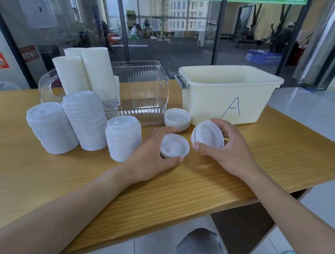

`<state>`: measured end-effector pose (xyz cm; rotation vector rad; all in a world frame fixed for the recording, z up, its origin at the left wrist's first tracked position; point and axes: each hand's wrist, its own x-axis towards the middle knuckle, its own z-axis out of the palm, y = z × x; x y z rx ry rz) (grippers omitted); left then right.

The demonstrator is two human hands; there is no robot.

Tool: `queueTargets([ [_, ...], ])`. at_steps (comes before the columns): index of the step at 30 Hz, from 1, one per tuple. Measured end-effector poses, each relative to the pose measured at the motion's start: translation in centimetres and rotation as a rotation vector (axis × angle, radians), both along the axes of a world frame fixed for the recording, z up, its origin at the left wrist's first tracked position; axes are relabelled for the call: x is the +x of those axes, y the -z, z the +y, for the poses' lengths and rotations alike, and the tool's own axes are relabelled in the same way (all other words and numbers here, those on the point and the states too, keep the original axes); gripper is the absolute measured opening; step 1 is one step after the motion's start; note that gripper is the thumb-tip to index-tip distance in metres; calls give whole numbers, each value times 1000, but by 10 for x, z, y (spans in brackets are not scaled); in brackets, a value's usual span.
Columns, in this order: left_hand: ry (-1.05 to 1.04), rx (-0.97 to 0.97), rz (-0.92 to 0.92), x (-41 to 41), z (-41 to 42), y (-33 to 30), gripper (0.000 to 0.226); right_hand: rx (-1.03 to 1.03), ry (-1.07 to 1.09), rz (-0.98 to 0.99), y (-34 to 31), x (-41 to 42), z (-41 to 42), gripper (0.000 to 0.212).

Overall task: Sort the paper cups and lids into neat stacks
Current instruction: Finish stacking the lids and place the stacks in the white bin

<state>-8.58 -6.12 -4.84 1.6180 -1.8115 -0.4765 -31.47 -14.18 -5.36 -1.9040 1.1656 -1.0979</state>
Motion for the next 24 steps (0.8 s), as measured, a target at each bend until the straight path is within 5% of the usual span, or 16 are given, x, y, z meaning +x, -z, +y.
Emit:
queueTargets([
  [12, 1, -115, -89, 36, 34, 5, 77, -83, -206, 144, -4, 54, 8, 94],
  [24, 26, -127, 142, 34, 39, 3, 86, 55, -235, -270, 0, 42, 16, 86],
])
